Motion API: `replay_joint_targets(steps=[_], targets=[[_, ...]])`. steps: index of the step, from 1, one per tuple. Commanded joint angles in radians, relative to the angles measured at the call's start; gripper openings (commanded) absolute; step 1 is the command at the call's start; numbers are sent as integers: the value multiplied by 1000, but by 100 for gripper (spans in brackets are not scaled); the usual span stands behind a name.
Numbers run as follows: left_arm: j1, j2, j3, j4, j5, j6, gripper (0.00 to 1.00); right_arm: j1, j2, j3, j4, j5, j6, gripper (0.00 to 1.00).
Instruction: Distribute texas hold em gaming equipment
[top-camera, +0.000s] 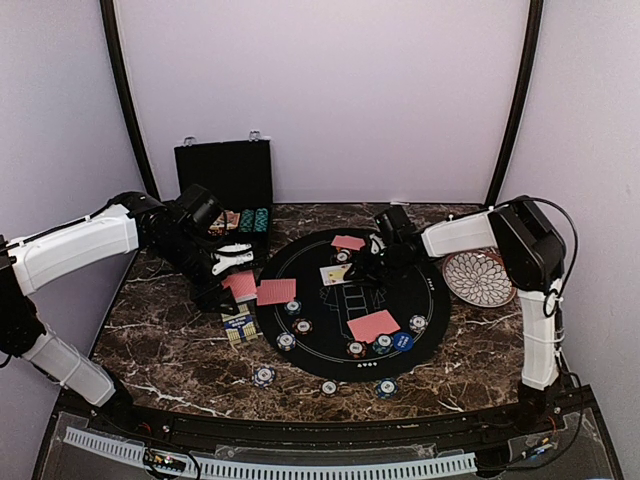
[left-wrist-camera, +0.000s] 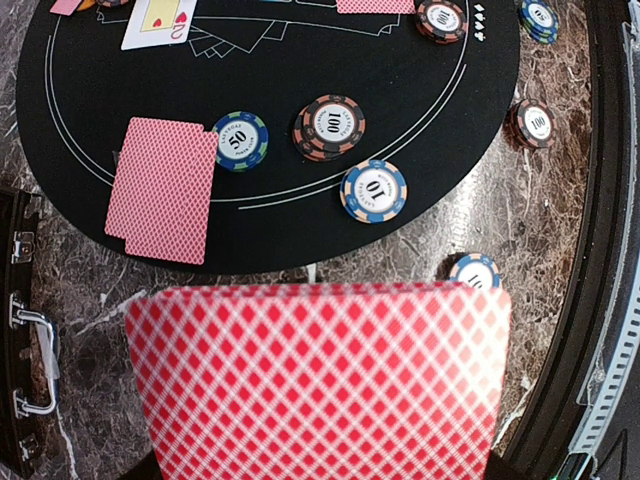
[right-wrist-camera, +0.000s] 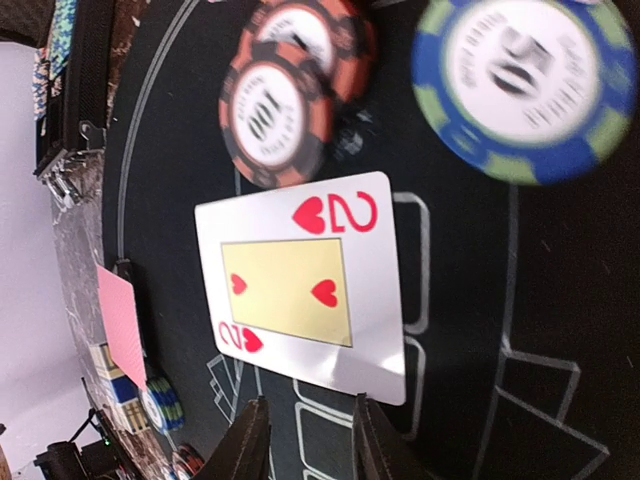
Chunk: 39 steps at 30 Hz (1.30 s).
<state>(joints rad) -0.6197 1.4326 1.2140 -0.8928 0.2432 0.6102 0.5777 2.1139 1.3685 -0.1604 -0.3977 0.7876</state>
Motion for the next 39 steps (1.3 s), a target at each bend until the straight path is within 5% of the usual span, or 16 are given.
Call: replay_joint_targets(steps=[1,12,19,25,32,39], targets=[[2,-32,12,-24,2,13,0,6,90,32,-6,-14,12,30],[2,-30,16,-26,2,13,0,26,39,72,-2,-24,23,33],[2,-23,19,-21,6,9,0,78,-182,-39,65,-16,47,62],[2,-17,25,-17,6,6,0,196,-276,-98,202,-106,131,75],[2,-14,32,-16,10,-2,0,311,-250,-125,424,-188,273,77],[2,-6,48,-17,17,-9,0,380,-165,-51,474,-220,319,77]])
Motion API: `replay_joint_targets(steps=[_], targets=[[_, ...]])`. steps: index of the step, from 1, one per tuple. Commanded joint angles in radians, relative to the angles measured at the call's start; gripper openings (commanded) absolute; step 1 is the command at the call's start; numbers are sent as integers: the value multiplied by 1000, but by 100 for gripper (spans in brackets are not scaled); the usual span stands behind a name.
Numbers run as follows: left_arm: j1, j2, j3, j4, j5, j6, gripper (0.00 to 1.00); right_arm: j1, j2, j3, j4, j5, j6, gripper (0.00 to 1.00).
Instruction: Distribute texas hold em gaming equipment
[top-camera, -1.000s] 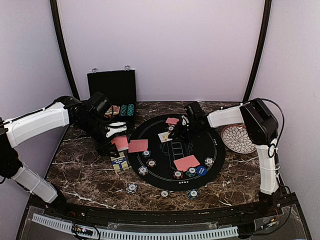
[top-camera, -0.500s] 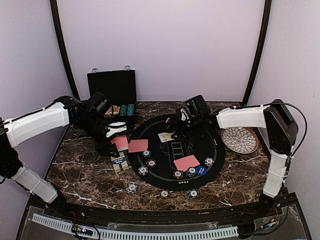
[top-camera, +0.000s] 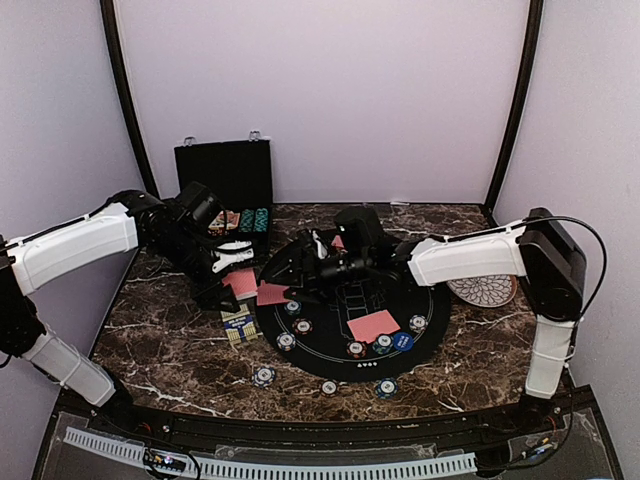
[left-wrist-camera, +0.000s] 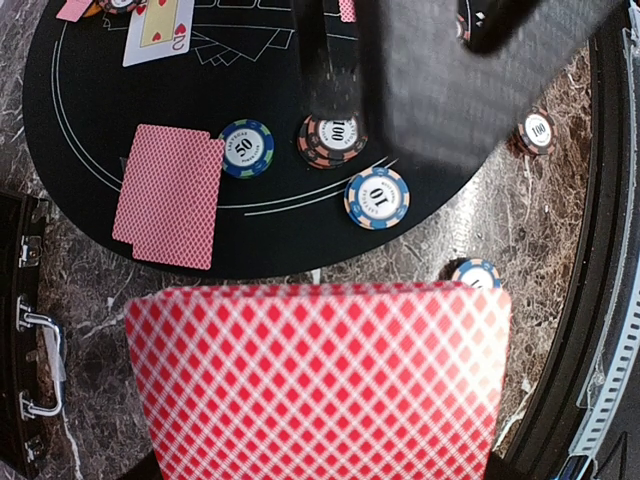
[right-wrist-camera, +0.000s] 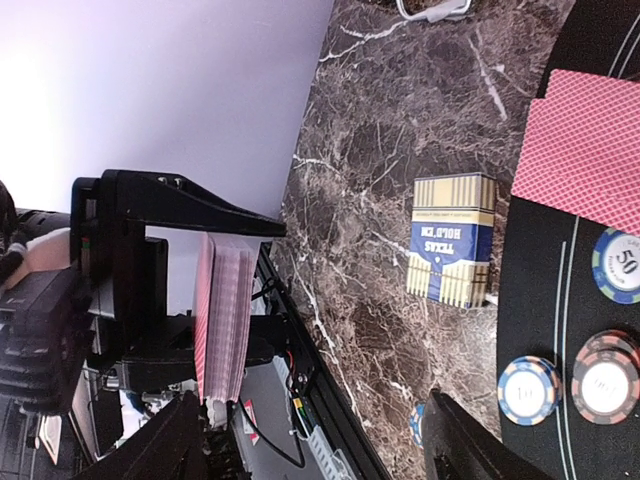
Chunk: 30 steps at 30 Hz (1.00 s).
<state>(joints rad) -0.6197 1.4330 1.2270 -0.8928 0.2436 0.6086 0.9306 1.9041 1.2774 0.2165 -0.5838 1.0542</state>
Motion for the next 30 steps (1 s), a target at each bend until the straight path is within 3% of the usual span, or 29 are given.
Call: replay_joint_targets(steps=[1,10,21,30], targets=[[2,-6,37,-18,17,-7,0,34,53,46,101,-35,57,77],[2,-6,35,-17,16,-8,0,48,75,57,132,-47,84,76],[2,-9,36,-22,13,-6,0,17,16,3,4,-23,23,72],[2,-7,36,-19,17,-11,0,6,-42,-38,92,-32,50,72]])
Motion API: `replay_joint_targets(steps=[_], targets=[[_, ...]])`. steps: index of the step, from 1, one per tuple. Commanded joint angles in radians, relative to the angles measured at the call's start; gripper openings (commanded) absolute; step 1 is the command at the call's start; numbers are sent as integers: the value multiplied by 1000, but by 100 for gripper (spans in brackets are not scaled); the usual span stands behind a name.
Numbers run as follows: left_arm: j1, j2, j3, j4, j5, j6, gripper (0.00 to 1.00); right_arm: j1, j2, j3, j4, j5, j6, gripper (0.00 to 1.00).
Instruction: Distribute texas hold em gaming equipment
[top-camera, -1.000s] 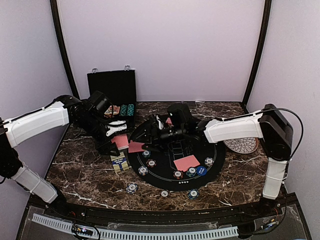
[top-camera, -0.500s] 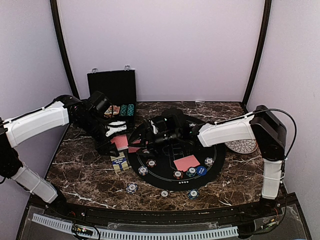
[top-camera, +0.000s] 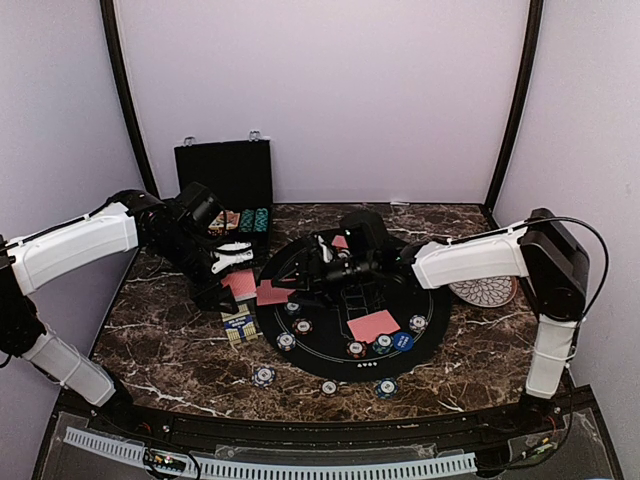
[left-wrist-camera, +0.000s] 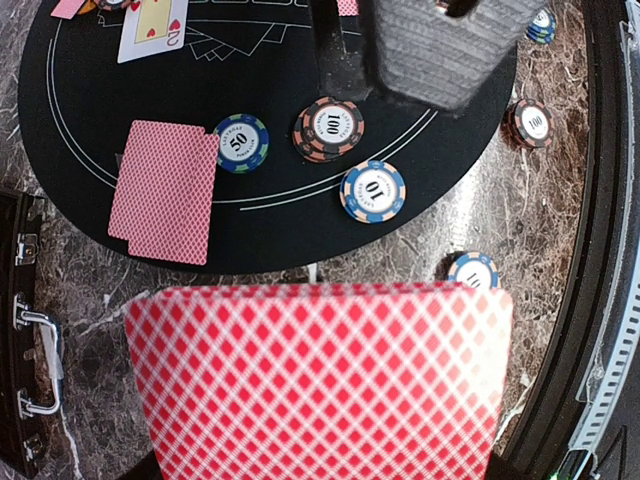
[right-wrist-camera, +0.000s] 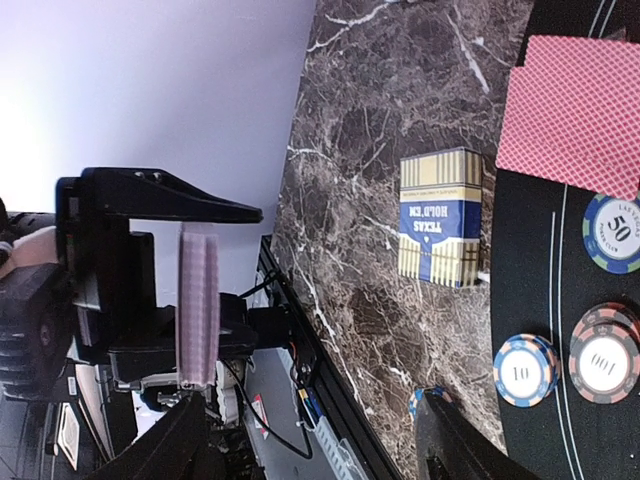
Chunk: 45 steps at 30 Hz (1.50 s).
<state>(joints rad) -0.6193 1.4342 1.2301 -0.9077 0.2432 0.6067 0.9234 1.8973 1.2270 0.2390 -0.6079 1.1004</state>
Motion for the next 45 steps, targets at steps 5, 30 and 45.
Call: replay_joint_targets(steps=[5,30,45], targets=[[2,-3,42,-4,22,-14,0,43,24,76,99,-20,24,72],[2,4,54,-9,40,-19,0,71,246,242,341,-56,200,70],[1,-7,37,-10,28,-10,0,40,286,216,373,-67,234,62]])
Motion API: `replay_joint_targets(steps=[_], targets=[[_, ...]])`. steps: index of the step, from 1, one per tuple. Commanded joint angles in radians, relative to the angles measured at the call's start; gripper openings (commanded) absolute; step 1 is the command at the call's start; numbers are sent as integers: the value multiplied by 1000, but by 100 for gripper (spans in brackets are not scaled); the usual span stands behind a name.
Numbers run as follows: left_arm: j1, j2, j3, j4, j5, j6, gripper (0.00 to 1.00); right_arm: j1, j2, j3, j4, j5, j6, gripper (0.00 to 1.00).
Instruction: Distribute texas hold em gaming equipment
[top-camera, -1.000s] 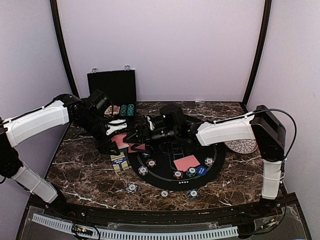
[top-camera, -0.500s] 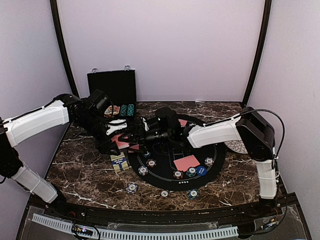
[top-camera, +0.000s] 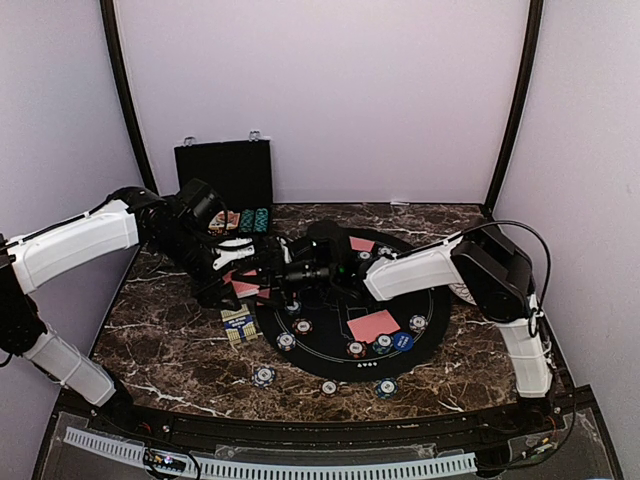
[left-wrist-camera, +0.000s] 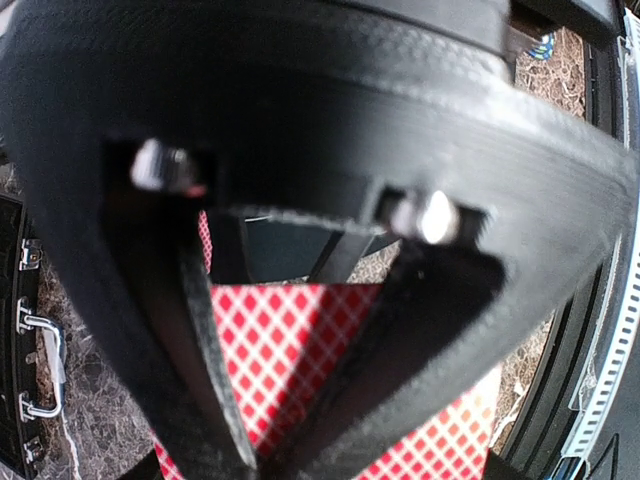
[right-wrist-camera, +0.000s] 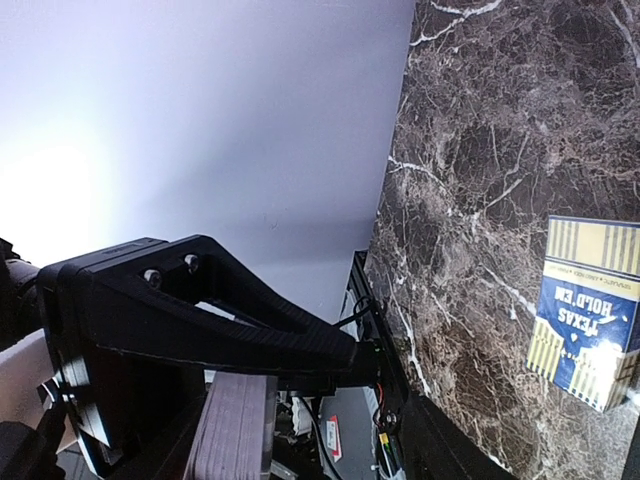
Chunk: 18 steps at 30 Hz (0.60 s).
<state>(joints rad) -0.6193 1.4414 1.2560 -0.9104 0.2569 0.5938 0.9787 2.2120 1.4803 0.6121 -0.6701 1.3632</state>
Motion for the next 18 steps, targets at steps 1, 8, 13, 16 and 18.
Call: replay_joint_targets(steps=[1,8,13,16,18], targets=[[1,-15,11,-7,14,4,0,-18,-37,-44,-18,-6,-42,61],[1,-12,11,-2,4,6,0,-36,-93,-114,-41,-34,-64,48],[2,-12,5,1,-3,8,0,-40,-145,-117,-96,-36,-109,47],[1,-9,6,2,-9,8,0,-43,-180,-122,-129,-38,-131,47],[1,-10,5,2,-10,9,0,-45,-203,-133,-152,-37,-145,47]])
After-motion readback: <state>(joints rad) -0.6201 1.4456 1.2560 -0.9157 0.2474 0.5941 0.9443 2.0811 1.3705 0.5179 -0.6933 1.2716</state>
